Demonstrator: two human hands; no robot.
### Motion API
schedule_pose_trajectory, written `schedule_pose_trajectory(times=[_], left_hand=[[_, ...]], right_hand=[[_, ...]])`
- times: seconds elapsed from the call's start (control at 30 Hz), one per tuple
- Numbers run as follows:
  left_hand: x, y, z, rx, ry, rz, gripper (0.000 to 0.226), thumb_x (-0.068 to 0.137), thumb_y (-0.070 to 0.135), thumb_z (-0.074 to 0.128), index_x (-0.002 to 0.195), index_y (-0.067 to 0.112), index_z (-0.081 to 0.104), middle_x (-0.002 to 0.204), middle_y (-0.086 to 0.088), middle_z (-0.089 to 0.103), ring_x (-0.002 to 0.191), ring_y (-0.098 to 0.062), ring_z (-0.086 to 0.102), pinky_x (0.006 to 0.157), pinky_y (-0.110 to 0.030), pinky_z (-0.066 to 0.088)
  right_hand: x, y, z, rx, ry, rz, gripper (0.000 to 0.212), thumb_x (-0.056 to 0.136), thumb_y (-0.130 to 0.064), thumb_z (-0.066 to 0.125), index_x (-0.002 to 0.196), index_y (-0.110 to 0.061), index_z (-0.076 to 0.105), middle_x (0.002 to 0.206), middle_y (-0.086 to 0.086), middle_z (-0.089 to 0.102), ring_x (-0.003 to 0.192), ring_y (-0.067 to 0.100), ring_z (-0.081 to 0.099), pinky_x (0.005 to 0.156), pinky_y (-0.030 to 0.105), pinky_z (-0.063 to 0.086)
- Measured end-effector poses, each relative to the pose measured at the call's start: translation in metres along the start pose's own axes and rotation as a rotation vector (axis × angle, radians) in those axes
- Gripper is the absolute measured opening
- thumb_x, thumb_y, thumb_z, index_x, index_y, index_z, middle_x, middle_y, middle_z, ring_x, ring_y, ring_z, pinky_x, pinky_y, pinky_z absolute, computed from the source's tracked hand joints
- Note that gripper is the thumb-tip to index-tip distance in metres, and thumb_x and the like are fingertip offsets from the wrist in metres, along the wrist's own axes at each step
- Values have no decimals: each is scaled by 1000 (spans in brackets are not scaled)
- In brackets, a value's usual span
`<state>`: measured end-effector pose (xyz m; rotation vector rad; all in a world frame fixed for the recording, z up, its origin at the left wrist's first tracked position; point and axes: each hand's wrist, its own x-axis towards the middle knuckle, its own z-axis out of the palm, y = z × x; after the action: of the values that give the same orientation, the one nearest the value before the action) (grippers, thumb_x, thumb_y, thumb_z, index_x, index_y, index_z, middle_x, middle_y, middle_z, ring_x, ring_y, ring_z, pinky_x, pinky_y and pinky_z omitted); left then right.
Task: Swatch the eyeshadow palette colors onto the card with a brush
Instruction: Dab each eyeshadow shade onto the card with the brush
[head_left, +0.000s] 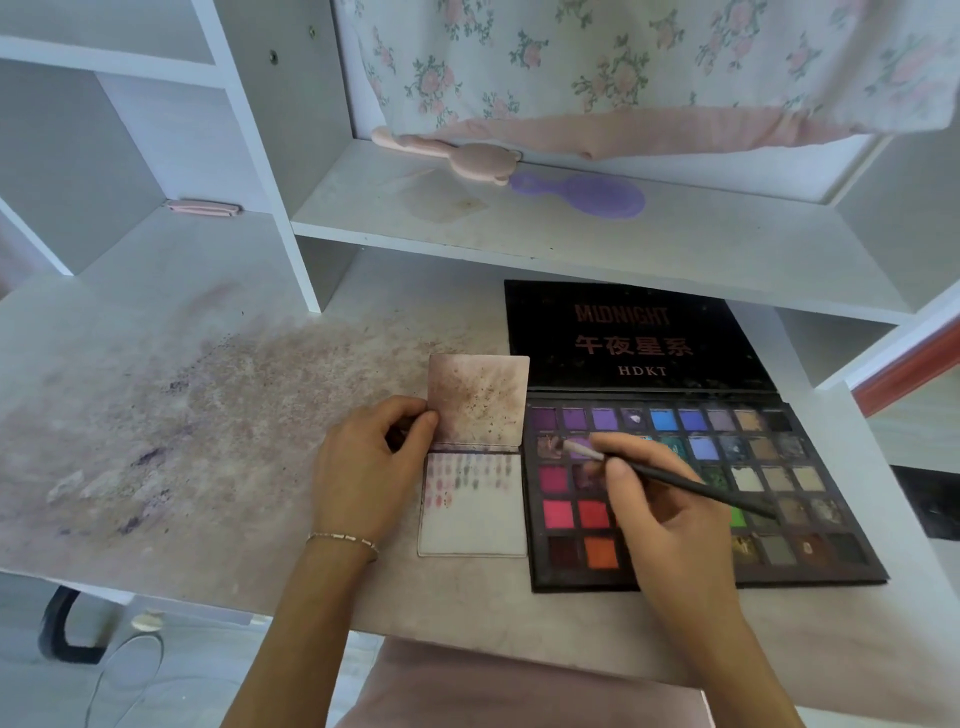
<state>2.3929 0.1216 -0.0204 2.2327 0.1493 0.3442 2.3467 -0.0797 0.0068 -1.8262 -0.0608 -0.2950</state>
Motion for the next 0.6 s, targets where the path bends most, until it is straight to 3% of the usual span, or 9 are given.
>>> schedule_pose_trajectory(times=[0.13,0.27,0.37,0.43,0.6], left_hand=[[0,0,0,-7,0,-2,8,83,23,61,81,27,68,70,22,58,70,3,53,62,-15,37],[-2,1,0,-11,2,7,10,83,21,61,80,27,67,70,24,57,70,0,54,63,-18,39],[-2,1,0,-15,15,17,13,83,19,62,75,29,65,69,24,57,69,0,54,62,-18,39],[-2,2,1,-22,14,19,18,83,18,62,73,33,61,69,26,57,70,2,53,61,-18,38],[-2,0,2,-23,4,11,11,84,20,61,78,27,67,72,18,61,72,-6,56,63,-24,40]], right_hand=[[-2,8,-23,-46,76,44,39,89,-7,50,84,-43,64,84,-8,67,68,4,61,55,13,48],[-7,16,-42,-100,153,47,37,88,-1,50,81,-37,59,83,-19,65,78,-2,62,56,10,50],[-8,21,-51,-207,189,39,36,88,-2,49,77,-35,55,68,-2,61,62,1,57,48,9,44],[-9,24,-56,-284,202,27,36,90,-2,48,75,-34,52,58,-3,57,53,6,53,44,11,41],[-11,28,-59,-310,197,-1,22,86,-15,46,73,-32,50,60,-7,56,60,-2,57,46,8,41]])
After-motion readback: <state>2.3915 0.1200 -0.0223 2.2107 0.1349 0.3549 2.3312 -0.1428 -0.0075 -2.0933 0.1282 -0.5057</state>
